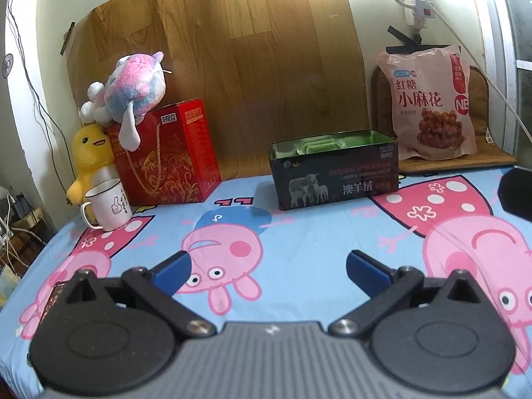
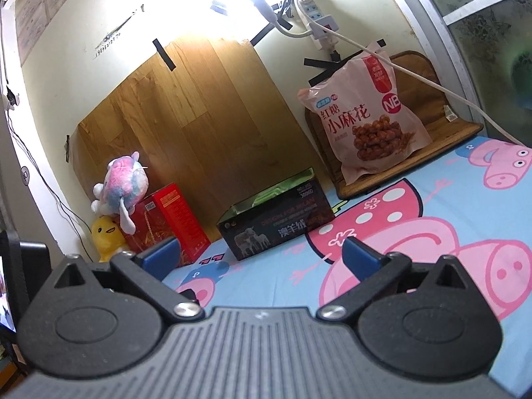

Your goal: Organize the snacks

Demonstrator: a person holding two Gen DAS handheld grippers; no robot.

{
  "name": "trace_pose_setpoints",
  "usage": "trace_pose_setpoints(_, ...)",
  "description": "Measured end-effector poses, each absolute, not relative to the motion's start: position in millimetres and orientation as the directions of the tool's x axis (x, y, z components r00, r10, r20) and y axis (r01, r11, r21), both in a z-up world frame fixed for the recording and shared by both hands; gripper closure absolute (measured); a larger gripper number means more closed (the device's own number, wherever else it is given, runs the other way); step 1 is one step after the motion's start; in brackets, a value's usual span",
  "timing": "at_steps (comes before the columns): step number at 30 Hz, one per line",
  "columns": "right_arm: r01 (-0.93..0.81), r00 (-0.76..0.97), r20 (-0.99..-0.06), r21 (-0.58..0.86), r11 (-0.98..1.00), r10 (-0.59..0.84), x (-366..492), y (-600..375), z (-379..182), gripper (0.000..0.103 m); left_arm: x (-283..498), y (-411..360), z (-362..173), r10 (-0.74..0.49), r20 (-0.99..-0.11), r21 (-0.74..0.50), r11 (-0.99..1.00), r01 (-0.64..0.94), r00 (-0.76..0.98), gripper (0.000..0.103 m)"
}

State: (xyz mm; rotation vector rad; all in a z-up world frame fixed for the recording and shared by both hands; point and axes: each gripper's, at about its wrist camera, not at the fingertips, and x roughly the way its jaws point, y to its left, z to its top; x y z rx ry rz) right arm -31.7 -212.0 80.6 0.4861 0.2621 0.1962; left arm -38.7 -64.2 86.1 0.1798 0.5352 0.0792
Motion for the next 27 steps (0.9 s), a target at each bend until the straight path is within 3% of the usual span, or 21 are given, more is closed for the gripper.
trace_pose_setpoints(27, -0.131, 0.94, -0.21, 0.503, 0.854, 0.267, -32, -212, 82, 0.0, -34, -49, 89, 0.195, -0.542, 0.203, 0.974, -0.098, 0.818, 0.0)
